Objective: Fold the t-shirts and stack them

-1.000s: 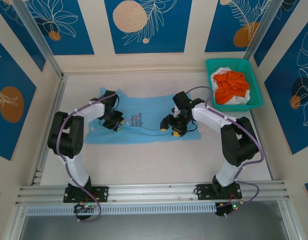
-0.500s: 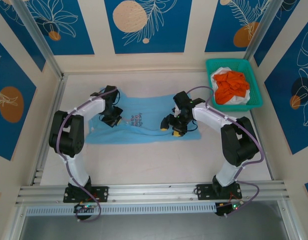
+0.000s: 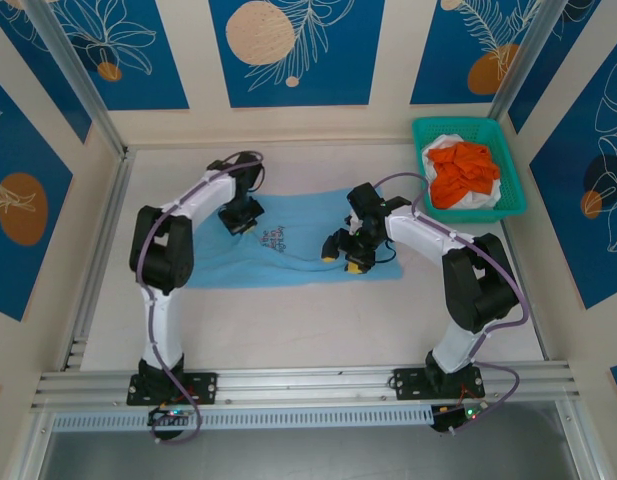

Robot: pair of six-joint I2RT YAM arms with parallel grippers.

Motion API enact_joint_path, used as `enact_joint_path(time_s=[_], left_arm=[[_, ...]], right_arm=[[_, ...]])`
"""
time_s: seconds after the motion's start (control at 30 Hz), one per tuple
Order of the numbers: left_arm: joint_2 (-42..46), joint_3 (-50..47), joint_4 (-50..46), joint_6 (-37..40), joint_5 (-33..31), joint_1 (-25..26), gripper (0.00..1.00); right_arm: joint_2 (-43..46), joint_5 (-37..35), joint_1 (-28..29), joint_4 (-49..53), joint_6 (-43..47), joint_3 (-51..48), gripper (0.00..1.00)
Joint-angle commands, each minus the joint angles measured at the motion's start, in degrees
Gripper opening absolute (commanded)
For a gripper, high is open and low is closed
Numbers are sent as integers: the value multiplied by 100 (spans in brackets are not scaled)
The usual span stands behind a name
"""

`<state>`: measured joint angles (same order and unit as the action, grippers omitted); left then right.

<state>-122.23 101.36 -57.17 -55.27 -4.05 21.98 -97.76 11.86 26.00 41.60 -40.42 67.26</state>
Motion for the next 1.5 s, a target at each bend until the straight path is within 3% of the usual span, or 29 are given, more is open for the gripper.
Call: enact_joint_path(time_s=[0.0,0.17,0.2,0.33,0.43,0.53,0.7,1.03,1.3,1.47], left_arm=[[-590,990,-992,1227,-679,329,0],[-1527,2789,-1573,1869,-954,768,13],[-1691,3137,-1637,2007,-900,841,21],[-1951,3968,-2416,1965,-1572,964,77],[-1668,3613,-2781,1713,-1956,863,86],[-749,2197,-2365,1474,-1902,643,88],[957,-559,-802,1196,-969,37,75],[2620,-3773,95,1300,-878,-759,68],[3345,-4938,117,1322,-1058,-1451,65],[3813,-4996,247,1368,-494,-1842,61]], right_arm=[[81,82,-37,173,-17,-117,65],[51,84,-88,276,-104,-159,65],[63,59,-124,318,-138,-168,65],[46,67,-327,469,-185,-170,66],[95,111,-516,497,-185,-201,66],[178,14,-668,564,-194,-223,66],[160,-204,-1002,591,-254,-341,65],[-489,-602,-1459,431,-437,-509,61],[-587,-646,-1711,337,-491,-747,63],[-456,-510,-1761,357,-503,-785,65]])
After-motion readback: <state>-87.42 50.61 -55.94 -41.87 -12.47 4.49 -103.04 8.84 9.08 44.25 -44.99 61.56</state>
